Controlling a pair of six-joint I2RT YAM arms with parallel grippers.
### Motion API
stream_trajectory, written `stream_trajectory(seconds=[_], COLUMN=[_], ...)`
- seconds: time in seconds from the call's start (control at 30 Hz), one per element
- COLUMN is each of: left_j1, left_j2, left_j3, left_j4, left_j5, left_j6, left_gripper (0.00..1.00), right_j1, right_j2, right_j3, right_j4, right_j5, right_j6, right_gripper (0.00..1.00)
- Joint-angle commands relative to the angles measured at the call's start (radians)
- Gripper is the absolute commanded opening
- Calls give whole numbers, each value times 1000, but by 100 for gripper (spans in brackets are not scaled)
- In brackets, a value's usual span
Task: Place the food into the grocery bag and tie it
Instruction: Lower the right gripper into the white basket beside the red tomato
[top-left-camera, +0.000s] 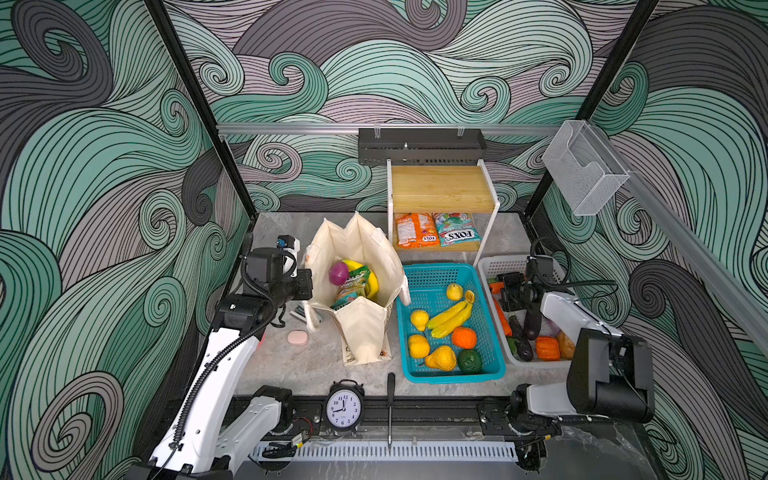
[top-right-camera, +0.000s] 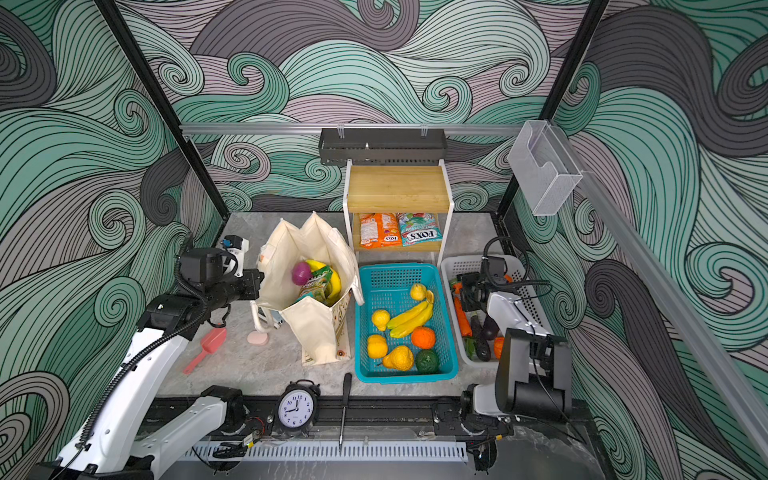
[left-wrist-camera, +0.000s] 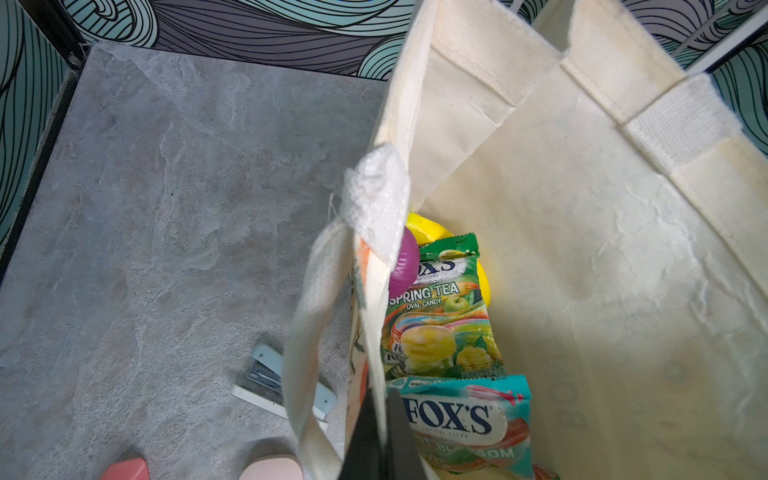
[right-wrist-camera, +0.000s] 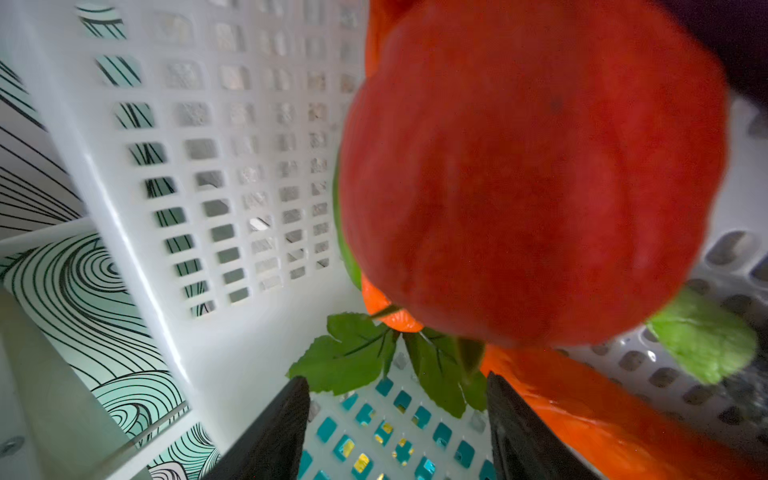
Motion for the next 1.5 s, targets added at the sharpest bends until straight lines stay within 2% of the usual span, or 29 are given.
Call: stream_trajectory(seconds=[0.0, 0.2, 0.3, 0.37, 0.67, 0.83, 1.2, 1.27, 1.37, 1.43, 1.47], left_j1=[8, 9, 9, 8, 9, 8, 7, 8, 9, 8, 8], left_j2=[6, 6, 6, 5, 2, 0, -2, -2, -2, -1, -1], left_j3=[-3, -2, -2, -2, -2, -2, -2, -2, -2, -2, -2], left_j4=[-23, -24, -24, -24, -23, -23, -23, -23, -23, -24, -24], left_j5=[0, 0, -5, -3, -4, -4, -3, -5, -5, -5, -5], left_j6=[7, 8, 9, 9, 10, 9, 9, 9, 8, 9, 10], left_gripper=[0, 0, 0, 0, 0, 0, 0, 0, 0, 0, 0], right_j1=[7, 48, 98, 110, 108, 108, 108, 109, 109, 109, 109], right_j2=[7, 33, 40, 52, 159, 193, 241, 247, 252, 254, 256], right_j3=[33, 71, 110, 125, 135, 134, 124, 120, 113, 100, 98], right_j4=[-33, -56, -112, -123, -111, -92, -45, -33, -9, 25, 31], right_j5=[72, 119, 222, 243, 134, 119, 133, 133, 122, 108, 103], right_j6=[-12, -32, -69, -68, -13, -2, 7, 4, 1, 5, 7], right_gripper=[66, 64, 64, 64, 61, 61, 48, 48, 56, 51, 43])
